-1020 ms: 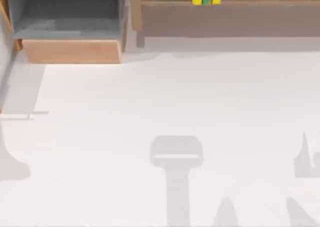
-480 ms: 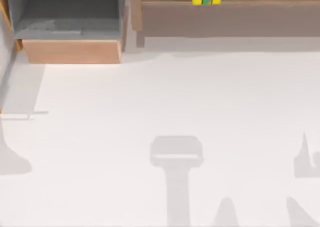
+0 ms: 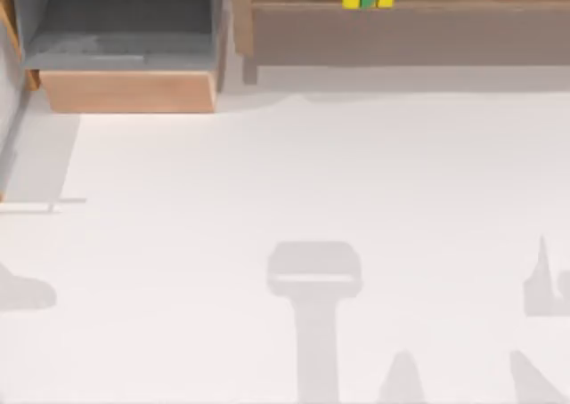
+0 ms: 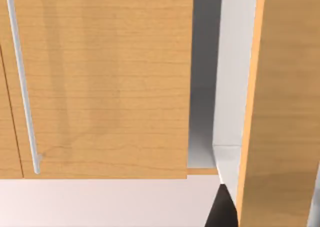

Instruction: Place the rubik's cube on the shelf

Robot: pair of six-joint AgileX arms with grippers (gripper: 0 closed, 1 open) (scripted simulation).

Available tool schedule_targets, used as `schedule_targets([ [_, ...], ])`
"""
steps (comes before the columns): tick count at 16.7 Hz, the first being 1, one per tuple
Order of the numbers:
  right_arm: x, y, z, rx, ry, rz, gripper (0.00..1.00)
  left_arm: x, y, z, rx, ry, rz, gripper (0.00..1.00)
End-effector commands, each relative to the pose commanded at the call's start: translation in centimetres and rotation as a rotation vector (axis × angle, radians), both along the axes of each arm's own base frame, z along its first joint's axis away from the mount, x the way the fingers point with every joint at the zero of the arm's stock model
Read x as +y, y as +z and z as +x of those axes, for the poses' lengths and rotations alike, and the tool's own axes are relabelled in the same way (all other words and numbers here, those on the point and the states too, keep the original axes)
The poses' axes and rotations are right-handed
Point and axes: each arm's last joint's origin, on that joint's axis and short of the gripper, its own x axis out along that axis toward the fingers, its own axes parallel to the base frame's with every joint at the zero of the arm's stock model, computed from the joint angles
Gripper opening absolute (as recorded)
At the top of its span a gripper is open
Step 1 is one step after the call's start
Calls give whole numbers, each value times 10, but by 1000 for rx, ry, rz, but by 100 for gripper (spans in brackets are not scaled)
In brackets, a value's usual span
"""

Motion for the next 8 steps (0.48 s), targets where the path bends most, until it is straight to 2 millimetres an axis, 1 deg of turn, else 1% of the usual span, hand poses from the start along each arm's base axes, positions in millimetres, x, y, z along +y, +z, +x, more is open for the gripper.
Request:
schedule_targets([
  [2, 0, 0, 0, 0, 0, 0, 100, 0, 0, 0, 0, 0, 0, 2],
  [3, 0, 0, 0, 0, 0, 0, 100, 0, 0, 0, 0, 0, 0, 0],
  [8, 0, 0, 0, 0, 0, 0, 100, 0, 0, 0, 0, 0, 0, 0],
])
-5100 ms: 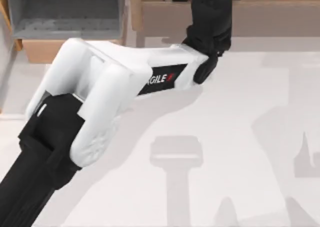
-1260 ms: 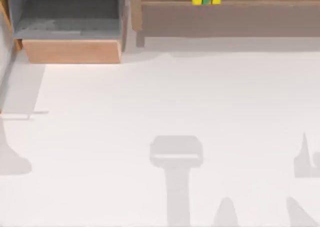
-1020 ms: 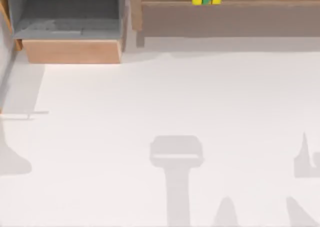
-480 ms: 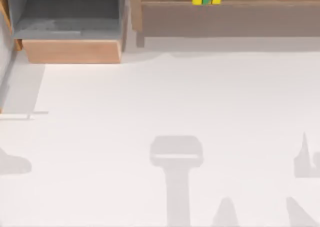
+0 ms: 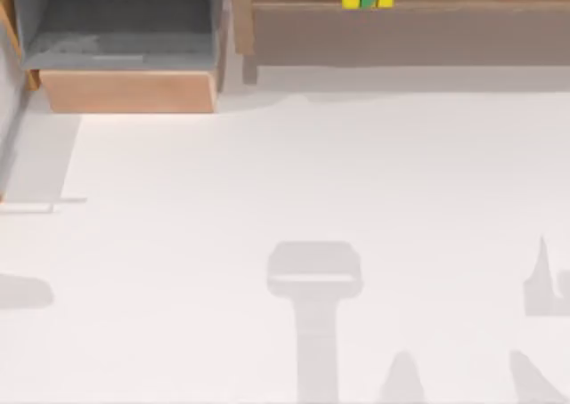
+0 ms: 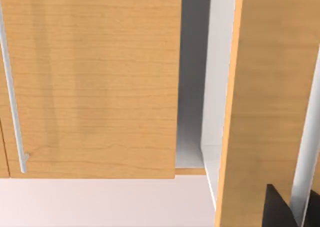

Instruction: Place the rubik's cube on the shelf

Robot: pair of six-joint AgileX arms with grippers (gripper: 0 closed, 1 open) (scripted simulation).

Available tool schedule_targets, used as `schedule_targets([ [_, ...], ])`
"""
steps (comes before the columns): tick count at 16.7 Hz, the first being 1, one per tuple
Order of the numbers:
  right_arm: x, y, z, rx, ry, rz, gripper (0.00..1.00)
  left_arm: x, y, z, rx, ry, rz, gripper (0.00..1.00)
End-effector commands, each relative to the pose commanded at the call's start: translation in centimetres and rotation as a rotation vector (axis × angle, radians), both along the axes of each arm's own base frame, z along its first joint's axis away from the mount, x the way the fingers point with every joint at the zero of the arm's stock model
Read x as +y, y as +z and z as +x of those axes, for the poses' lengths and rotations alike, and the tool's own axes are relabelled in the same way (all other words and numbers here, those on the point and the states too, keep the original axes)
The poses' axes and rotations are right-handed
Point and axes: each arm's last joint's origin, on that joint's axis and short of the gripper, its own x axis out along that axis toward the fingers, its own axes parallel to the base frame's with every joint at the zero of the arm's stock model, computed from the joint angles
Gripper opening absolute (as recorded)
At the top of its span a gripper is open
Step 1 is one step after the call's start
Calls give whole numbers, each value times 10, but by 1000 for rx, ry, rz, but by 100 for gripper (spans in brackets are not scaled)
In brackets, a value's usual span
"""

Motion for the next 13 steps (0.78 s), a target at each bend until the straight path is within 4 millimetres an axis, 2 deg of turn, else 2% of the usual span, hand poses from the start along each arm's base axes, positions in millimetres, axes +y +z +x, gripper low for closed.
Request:
schedule_targets([
  [5, 0, 0, 0, 0, 0, 0, 100, 0, -4, 4, 18, 1, -17, 0],
  [11, 0, 0, 0, 0, 0, 0, 100, 1, -4, 56, 13, 2, -14, 0],
  [13, 0, 0, 0, 0, 0, 0, 100, -1, -4, 63, 16, 2, -16, 0],
])
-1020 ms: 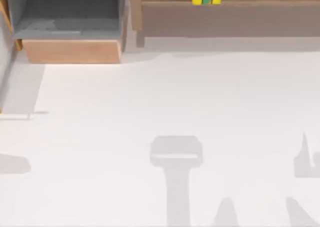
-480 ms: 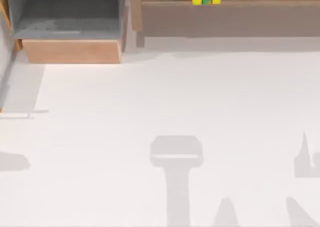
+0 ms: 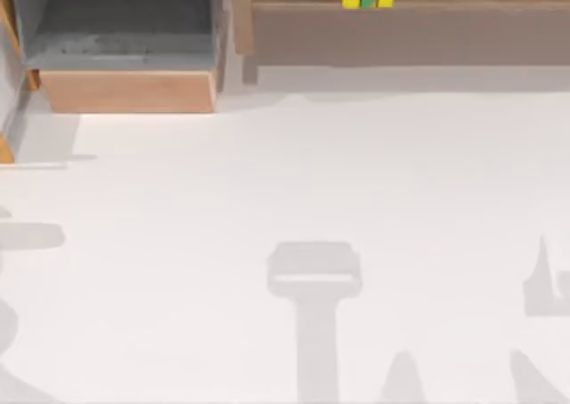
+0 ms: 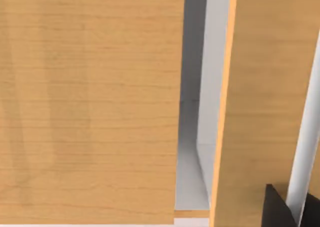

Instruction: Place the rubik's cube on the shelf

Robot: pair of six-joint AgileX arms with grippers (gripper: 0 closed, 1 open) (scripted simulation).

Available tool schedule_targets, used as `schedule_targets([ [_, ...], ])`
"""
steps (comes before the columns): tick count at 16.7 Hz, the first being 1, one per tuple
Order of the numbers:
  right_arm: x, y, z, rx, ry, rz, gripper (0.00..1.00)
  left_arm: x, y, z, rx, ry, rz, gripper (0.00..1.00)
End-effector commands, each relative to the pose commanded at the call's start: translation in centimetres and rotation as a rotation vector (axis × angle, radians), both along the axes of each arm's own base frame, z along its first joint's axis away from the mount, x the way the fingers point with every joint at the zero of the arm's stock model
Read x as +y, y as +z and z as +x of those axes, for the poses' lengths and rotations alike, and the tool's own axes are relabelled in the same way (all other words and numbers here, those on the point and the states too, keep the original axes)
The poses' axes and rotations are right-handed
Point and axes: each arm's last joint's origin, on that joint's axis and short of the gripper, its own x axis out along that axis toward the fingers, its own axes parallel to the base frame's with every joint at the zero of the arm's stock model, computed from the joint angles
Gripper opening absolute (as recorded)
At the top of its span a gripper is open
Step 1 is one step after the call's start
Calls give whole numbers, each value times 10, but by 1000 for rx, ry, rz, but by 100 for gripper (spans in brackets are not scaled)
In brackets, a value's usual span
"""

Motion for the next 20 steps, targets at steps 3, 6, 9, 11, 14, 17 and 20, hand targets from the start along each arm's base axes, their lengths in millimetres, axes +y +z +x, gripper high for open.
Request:
schedule_targets([
  [3, 0, 0, 0, 0, 0, 0, 100, 1, -1, -2, 6, 4, -5, 0],
  [6, 0, 0, 0, 0, 0, 0, 100, 1, -3, 9, 9, 2, -4, 0],
  [9, 0, 0, 0, 0, 0, 0, 100, 3, -1, 36, 2, 4, -1, 0],
  [11, 0, 0, 0, 0, 0, 0, 100, 2, -1, 53, 3, 4, -2, 0],
  [14, 0, 0, 0, 0, 0, 0, 100, 0, -1, 61, 6, 4, -5, 0],
  [17, 0, 0, 0, 0, 0, 0, 100, 1, -2, 60, 10, 7, -7, 0],
  [20, 0, 0, 0, 0, 0, 0, 100, 2, -3, 76, 11, 5, -5, 0],
])
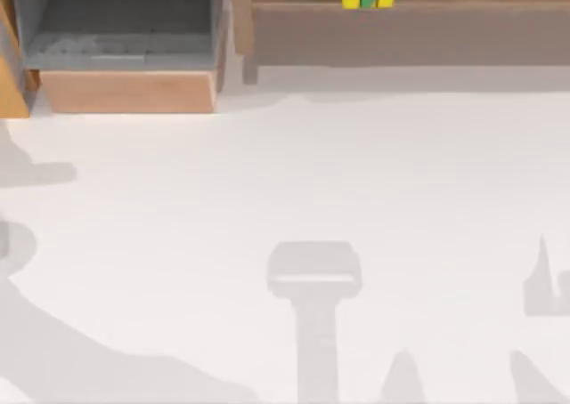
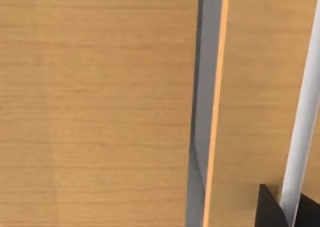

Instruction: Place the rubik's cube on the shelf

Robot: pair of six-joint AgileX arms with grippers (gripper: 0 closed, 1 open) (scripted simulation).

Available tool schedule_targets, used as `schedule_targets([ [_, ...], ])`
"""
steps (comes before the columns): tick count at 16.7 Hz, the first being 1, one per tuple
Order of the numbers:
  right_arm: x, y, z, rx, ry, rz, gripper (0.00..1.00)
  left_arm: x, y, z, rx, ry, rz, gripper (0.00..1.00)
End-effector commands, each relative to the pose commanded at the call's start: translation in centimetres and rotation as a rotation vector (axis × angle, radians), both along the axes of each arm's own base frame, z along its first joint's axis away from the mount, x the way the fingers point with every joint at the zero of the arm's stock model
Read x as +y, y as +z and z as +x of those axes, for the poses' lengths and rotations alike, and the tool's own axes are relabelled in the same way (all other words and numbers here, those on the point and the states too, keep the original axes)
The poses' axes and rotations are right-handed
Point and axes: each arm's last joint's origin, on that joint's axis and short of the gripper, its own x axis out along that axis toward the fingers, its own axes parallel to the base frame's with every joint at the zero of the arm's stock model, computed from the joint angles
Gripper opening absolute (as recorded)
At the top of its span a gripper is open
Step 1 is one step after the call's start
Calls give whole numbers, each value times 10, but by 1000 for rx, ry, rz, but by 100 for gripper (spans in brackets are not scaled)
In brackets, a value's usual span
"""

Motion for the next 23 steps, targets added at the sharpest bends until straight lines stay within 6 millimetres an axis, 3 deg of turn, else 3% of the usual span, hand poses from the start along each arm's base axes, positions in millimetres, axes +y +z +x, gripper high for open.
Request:
schedule_targets([
  [5, 0, 0, 0, 0, 0, 0, 100, -1, 2, 42, -5, 2, 1, 0],
  [10, 0, 0, 0, 0, 0, 0, 100, -2, 2, 46, -1, 2, -2, 0],
  [23, 0, 0, 0, 0, 0, 0, 100, -2, 2, 46, -1, 2, -2, 98],
])
